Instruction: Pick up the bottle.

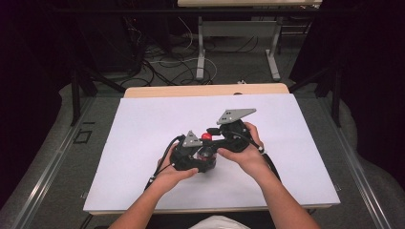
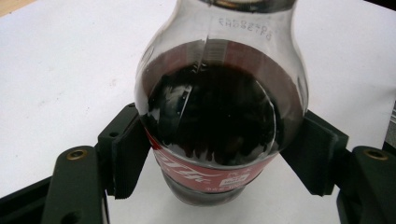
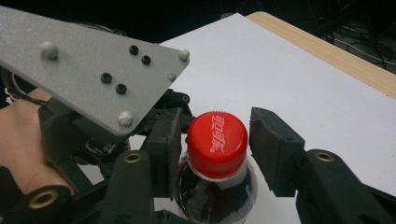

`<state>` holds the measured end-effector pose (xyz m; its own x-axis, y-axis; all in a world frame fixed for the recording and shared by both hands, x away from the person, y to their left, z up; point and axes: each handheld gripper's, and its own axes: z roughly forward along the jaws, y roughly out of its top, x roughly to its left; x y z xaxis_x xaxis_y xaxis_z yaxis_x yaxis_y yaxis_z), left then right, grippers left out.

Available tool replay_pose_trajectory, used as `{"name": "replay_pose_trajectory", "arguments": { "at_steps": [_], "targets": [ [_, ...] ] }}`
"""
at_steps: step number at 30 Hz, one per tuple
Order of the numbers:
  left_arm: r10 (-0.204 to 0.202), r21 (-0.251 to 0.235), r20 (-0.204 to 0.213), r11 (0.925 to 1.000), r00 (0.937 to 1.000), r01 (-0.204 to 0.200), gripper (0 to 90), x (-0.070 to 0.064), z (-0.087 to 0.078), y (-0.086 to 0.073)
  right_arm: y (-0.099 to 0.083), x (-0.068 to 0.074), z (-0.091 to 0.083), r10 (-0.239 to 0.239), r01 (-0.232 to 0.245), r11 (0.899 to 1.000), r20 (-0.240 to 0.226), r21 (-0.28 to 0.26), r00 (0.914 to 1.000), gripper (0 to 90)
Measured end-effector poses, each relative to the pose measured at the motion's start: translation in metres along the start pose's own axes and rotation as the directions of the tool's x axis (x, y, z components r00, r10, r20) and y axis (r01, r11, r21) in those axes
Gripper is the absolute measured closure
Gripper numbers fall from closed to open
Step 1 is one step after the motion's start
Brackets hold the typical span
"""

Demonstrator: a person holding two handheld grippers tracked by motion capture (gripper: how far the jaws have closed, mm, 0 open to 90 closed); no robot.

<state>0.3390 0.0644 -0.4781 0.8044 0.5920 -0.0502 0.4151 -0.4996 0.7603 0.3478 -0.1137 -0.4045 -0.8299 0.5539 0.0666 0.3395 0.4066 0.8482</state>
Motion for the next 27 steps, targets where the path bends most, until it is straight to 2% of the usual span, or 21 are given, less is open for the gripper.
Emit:
{"name": "replay_pose_trajectory", "arguments": {
  "at_steps": [11, 18, 23, 26, 27],
  "targets": [
    [0.023, 0.001, 0.010, 0.9997, 0.9997, -0.023, 29.7, -0.0063, 0.0008, 0.0018, 0.0002, 0.0042, 0.0086, -0.020, 0.020, 1.000, 0.012, 0.012, 0.9997, 58.5],
    [0.022, 0.005, 0.012, 0.9997, 0.9997, -0.022, 29.8, -0.0068, 0.0009, 0.0018, 0.0000, 0.0039, 0.0096, -0.031, 0.031, 0.999, 0.009, 0.020, 0.9995, 61.0],
    [0.031, 0.022, 0.037, 0.9993, 0.9988, -0.032, 29.8, -0.0068, -0.0005, 0.0026, 0.0003, -0.0003, 0.0078, -0.040, 0.041, 0.999, -0.027, 0.035, 0.9988, 61.4],
    [0.026, 0.006, 0.031, 0.9996, 0.9992, -0.026, 29.9, -0.0080, 0.0005, 0.0024, 0.0004, -0.0022, 0.0068, -0.047, 0.049, 0.998, -0.041, 0.035, 0.9980, 61.5],
    [0.044, 0.015, 0.033, 0.9989, 0.9985, -0.044, 29.9, -0.0073, -0.0003, 0.0027, 0.0006, -0.0042, 0.0061, -0.057, 0.059, 0.998, -0.061, 0.036, 0.9965, 61.5]
  ]
}}
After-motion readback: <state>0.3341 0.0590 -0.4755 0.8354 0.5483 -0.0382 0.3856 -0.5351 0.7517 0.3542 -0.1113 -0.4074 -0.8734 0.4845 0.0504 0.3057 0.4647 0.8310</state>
